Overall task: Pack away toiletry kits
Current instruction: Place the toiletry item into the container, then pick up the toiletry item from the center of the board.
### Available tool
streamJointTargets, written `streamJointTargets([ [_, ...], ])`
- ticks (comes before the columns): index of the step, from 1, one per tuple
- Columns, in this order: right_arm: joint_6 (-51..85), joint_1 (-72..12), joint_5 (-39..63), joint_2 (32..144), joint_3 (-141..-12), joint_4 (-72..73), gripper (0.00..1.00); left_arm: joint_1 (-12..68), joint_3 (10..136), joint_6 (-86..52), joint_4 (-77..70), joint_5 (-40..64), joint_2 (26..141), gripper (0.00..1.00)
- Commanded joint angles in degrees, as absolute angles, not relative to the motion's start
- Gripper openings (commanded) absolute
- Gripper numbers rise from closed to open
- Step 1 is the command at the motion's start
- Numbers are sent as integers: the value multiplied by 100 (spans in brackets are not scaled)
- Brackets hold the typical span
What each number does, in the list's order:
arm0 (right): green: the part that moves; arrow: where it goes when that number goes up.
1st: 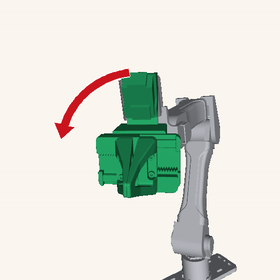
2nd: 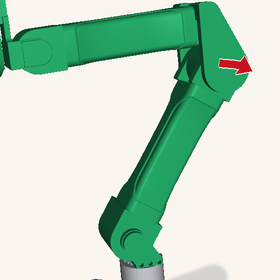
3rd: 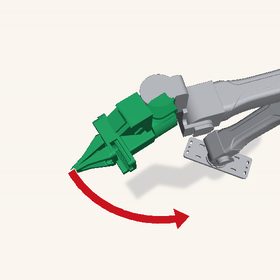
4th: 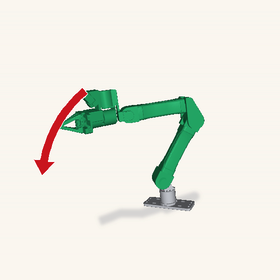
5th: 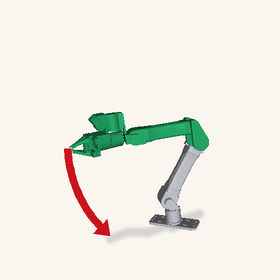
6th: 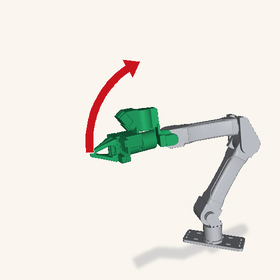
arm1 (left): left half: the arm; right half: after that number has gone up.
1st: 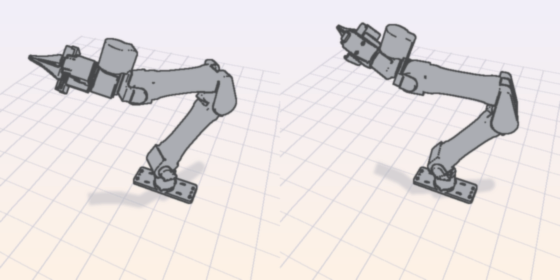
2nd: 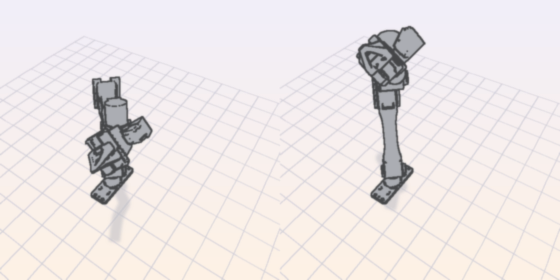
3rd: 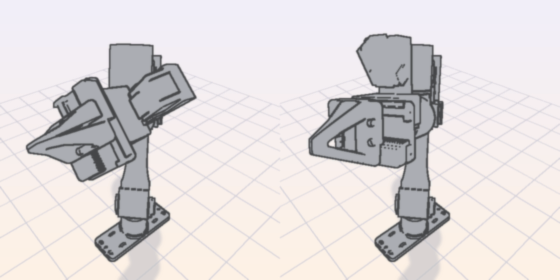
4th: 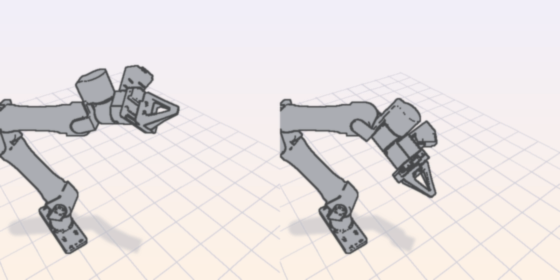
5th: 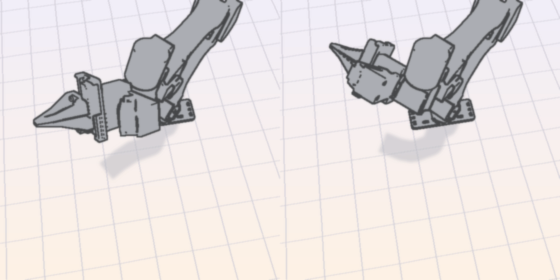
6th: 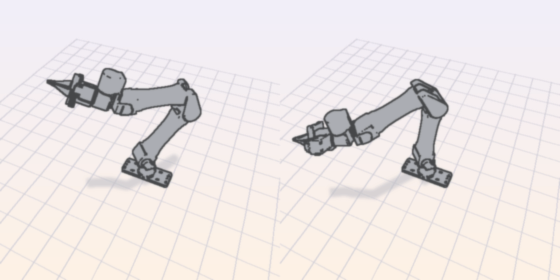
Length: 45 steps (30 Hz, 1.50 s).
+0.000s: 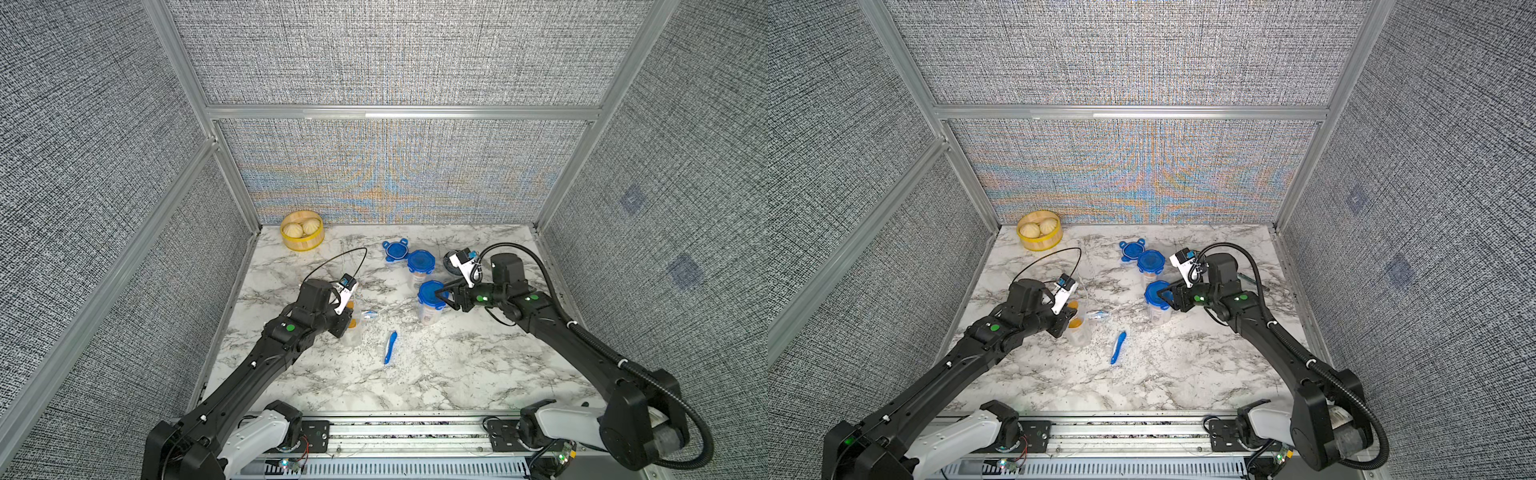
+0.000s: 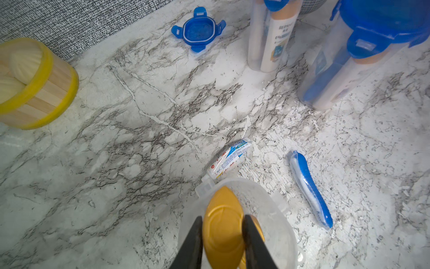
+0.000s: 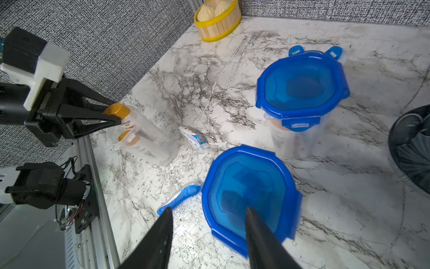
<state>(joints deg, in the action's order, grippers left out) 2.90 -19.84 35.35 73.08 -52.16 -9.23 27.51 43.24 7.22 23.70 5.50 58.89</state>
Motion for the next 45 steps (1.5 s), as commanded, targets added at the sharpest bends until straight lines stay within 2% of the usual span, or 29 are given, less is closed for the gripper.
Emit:
streamJointTargets([
  [1,103,-2160,3187,7359,-5393,-1079,52,2748,4277,531,2161,484,5902,31],
  [4,3,-2362,2960,7411,-5521,-1217,52,2749,4224,424,2233,488,5913,32],
  [9,-409,-2810,2416,7601,-5897,-1476,55,2751,4270,197,2317,510,5816,46],
  [13,-915,-3215,1917,7899,-6189,-1675,55,2749,4358,-81,2111,550,5629,52],
  [20,-1964,-3754,2043,8870,-6783,-1779,57,2707,4779,-452,2733,-25,5336,60],
  [26,-2296,-4146,1792,10002,-7489,-1953,57,2297,4980,-441,3423,363,5424,62],
  [32,-2320,-4263,1477,10955,-8119,-2063,58,1771,4891,-310,3520,727,5198,65],
  [37,-2319,-4290,1449,11508,-8378,-2061,63,1622,4850,-221,3438,963,5190,66],
  [45,-2344,-4342,1549,12030,-8752,-2204,60,1541,4685,-303,3077,1436,5137,65],
])
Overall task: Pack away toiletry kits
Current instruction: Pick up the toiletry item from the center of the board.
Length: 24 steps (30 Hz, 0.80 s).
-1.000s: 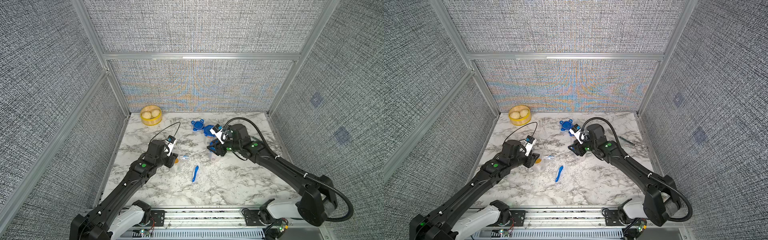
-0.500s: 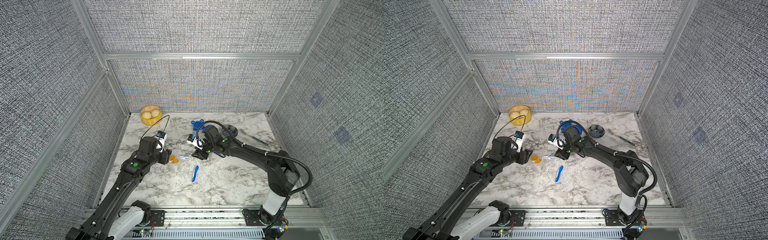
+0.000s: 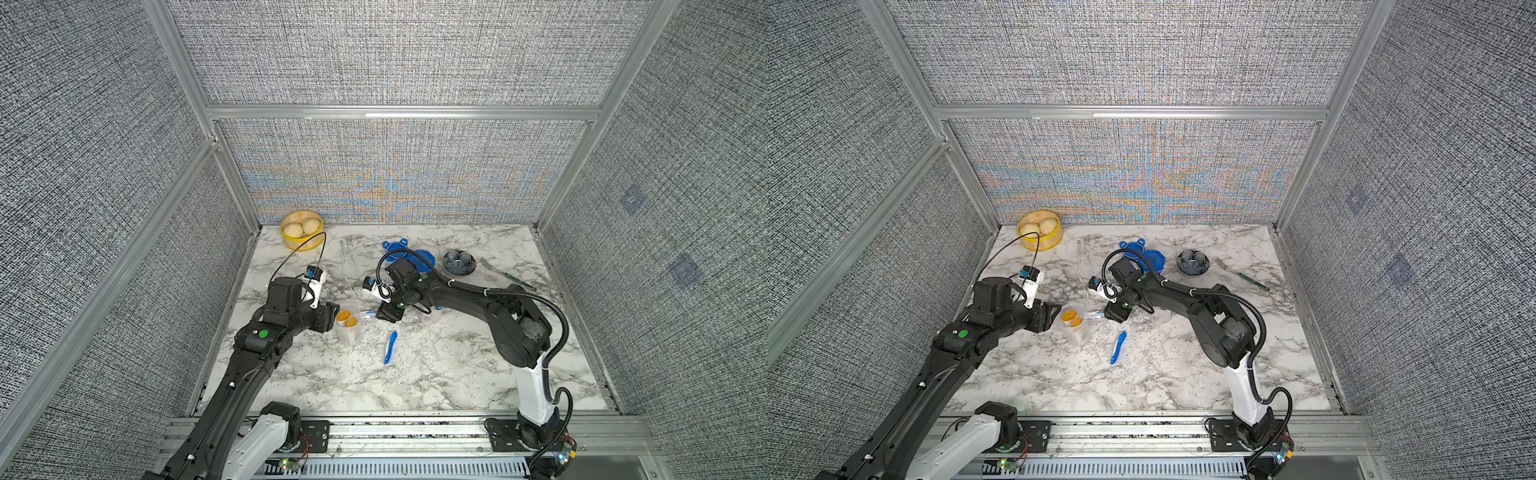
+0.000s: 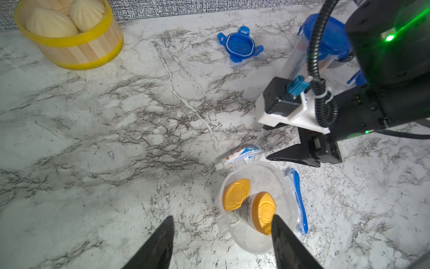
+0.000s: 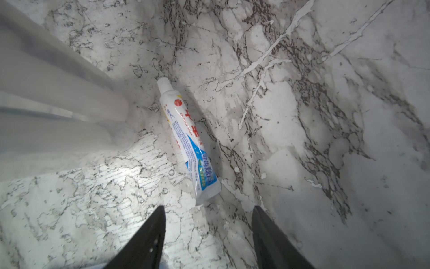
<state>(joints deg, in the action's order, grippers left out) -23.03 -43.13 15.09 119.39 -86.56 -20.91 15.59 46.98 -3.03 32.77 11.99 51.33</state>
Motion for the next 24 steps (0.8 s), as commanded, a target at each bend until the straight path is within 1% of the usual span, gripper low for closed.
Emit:
streamJointTargets([
  [1,-2350,-4352,1543,12099,-8821,-2237,58,1517,4676,-306,3070,1441,5149,65],
  [3,-2341,-4367,1545,12216,-8913,-2284,56,1482,4681,-308,3102,1482,5170,64],
  [8,-2293,-4403,1661,12448,-9075,-2261,46,1400,4720,-277,3214,1529,5239,65],
  [13,-2233,-4425,1679,12563,-9137,-2180,38,1345,4677,-286,3200,1502,5150,65],
  [16,-2231,-4438,1709,12582,-9128,-2137,28,1328,4658,-305,3170,1455,5078,65],
  [21,-2224,-4447,1742,12506,-9063,-2120,16,1317,4641,-343,3114,1357,4979,64],
  [24,-2178,-4438,1747,12267,-8884,-2063,9,1316,4636,-421,3046,1298,4933,64],
])
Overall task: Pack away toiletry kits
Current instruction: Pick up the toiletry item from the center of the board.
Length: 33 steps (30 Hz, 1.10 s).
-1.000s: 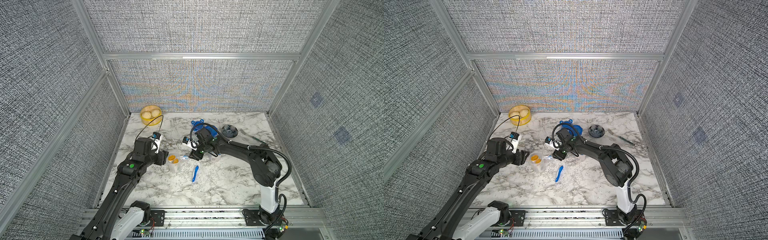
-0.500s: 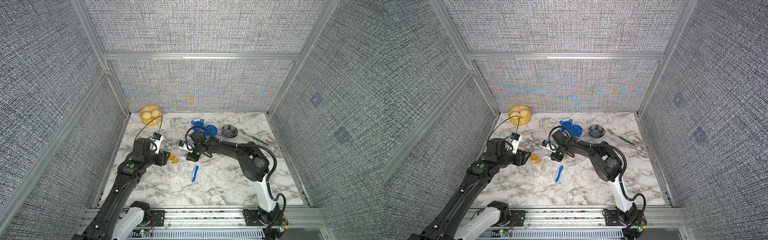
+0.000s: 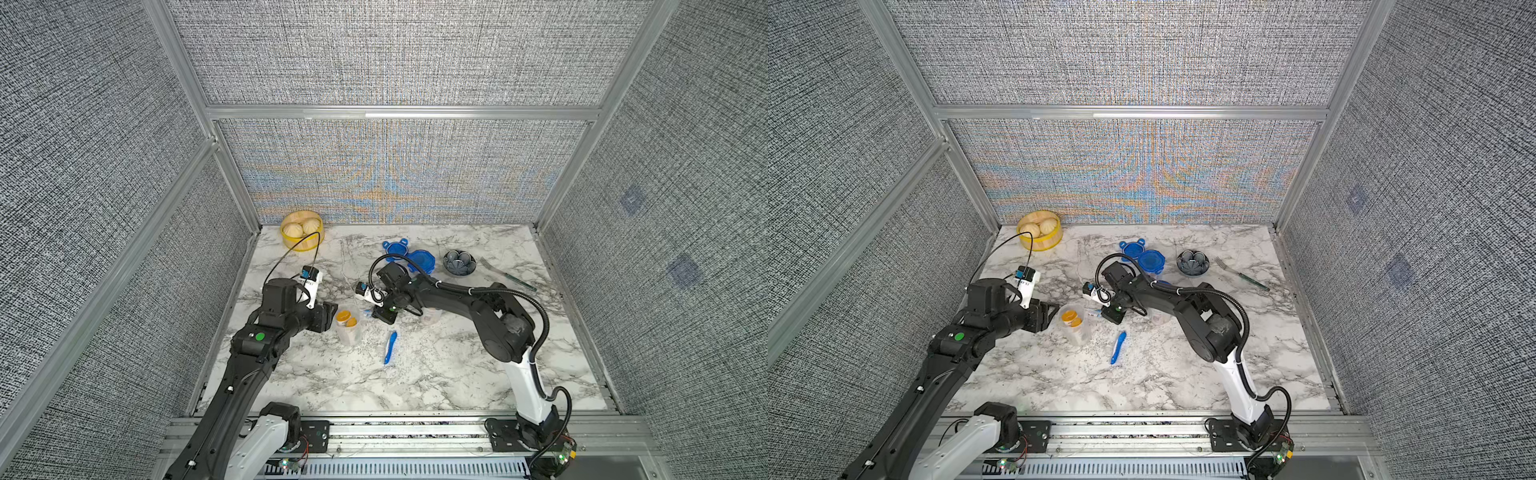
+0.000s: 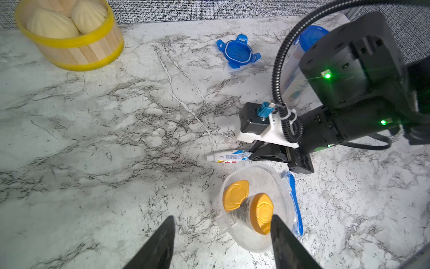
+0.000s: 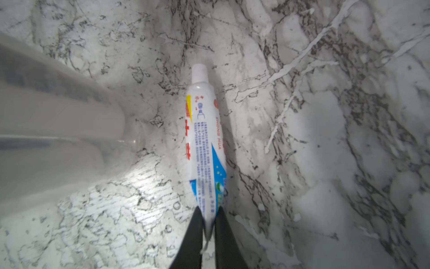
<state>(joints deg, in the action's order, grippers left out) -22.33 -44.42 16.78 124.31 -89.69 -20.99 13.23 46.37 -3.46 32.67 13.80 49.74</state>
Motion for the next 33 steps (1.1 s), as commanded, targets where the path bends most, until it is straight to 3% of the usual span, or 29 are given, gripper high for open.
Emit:
streamJointTargets([
  [1,-2126,-4424,1753,12147,-8805,-2008,8,1317,4632,-475,3011,1254,4907,63],
  [7,-1632,-4247,2045,11043,-8182,-1606,2,1324,4422,-1057,2394,1236,4651,63],
  [19,-627,-3985,2505,9161,-7144,-268,0,1322,3913,-2170,-497,2824,4670,66],
  [24,-245,-3984,2990,8943,-6759,687,0,1319,4305,-2865,-422,3029,5194,64],
  [33,366,-3997,3608,9126,-6645,1573,0,1327,4399,-3624,-712,3369,5694,53],
])
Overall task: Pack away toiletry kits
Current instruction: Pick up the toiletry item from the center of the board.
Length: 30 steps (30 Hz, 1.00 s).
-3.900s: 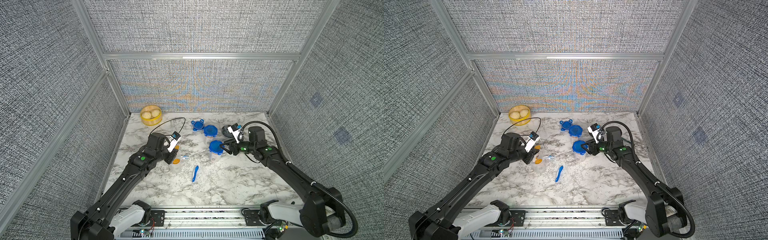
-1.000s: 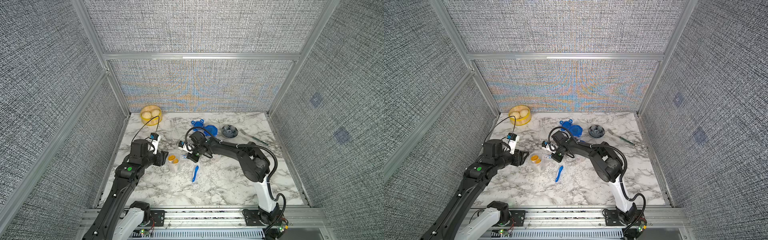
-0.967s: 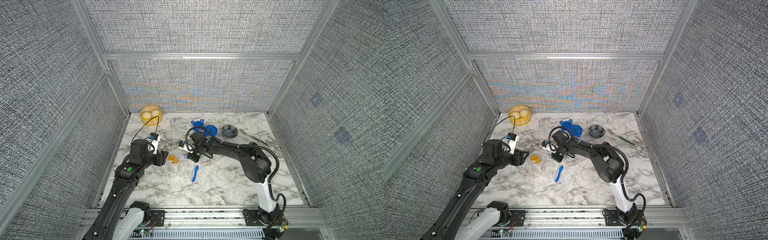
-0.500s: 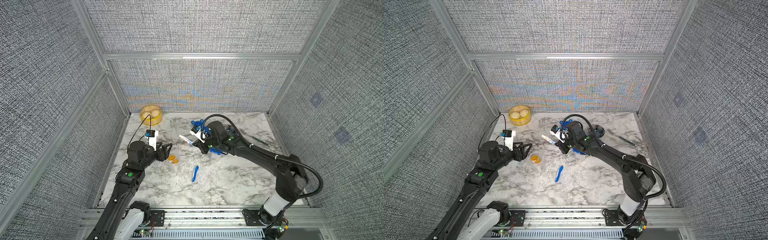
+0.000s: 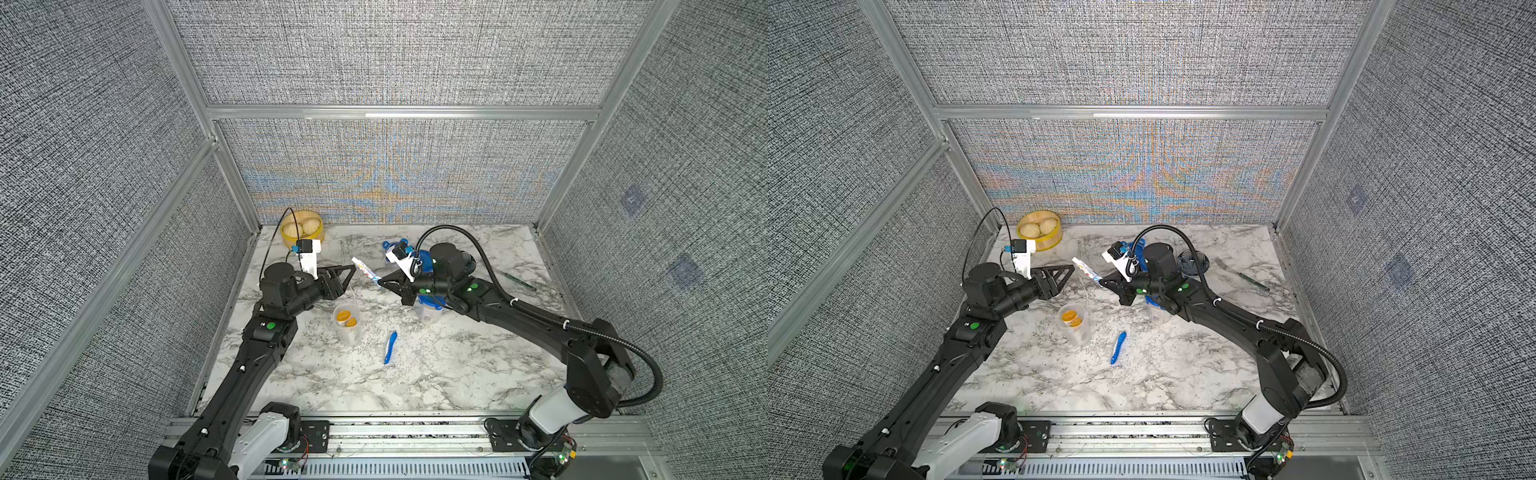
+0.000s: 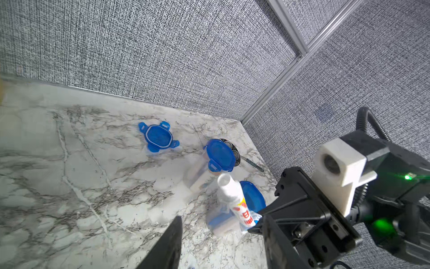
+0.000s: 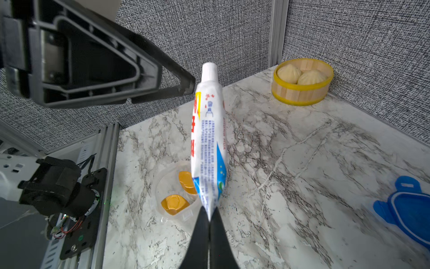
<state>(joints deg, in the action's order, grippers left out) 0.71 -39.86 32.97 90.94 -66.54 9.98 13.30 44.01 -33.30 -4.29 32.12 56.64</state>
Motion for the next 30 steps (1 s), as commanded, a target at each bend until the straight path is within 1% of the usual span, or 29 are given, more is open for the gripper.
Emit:
streamJointTargets([
  [1,386,-4000,3637,9153,-6661,1595,0,1327,4401,-3682,-731,3362,5715,52],
  [6,453,-4061,3686,9301,-6746,1591,0,1328,4351,-3884,-1163,3584,5818,50],
  [9,483,-4104,3709,9326,-6741,1652,0,1332,4403,-3838,-1074,3553,5884,45],
  [11,457,-4128,3709,9313,-6732,1661,0,1329,4398,-3816,-1081,3511,5914,35],
  [13,443,-4153,3703,9325,-6725,1643,0,1339,4396,-3782,-1077,3475,5949,21],
  [17,414,-4183,3649,9290,-6665,1626,2,1332,4437,-3520,-843,3432,5909,8],
  [18,397,-4195,3611,9273,-6641,1617,5,1328,4447,-3370,-750,3412,5845,5],
  [19,396,-4192,3562,9251,-6610,1578,17,1331,4455,-3218,-645,3412,5753,1],
  [21,339,-4192,3468,9156,-6559,1349,46,1332,4509,-2802,-211,3443,5516,0],
  [22,241,-4205,3379,9060,-6536,1100,56,1330,4591,-2386,248,3433,5335,0],
  [23,140,-4197,3246,8971,-6487,893,62,1338,4681,-1991,744,3365,5169,0],
  [25,-72,-4192,2854,8713,-6297,509,66,1340,4786,-1017,1794,3122,4786,0],
  [27,-257,-4176,2580,8518,-6135,176,66,1336,4761,-382,2458,2783,4501,0],
  [30,-442,-4132,2341,8346,-6032,-269,66,1336,4650,-72,2692,2424,4238,0],
])
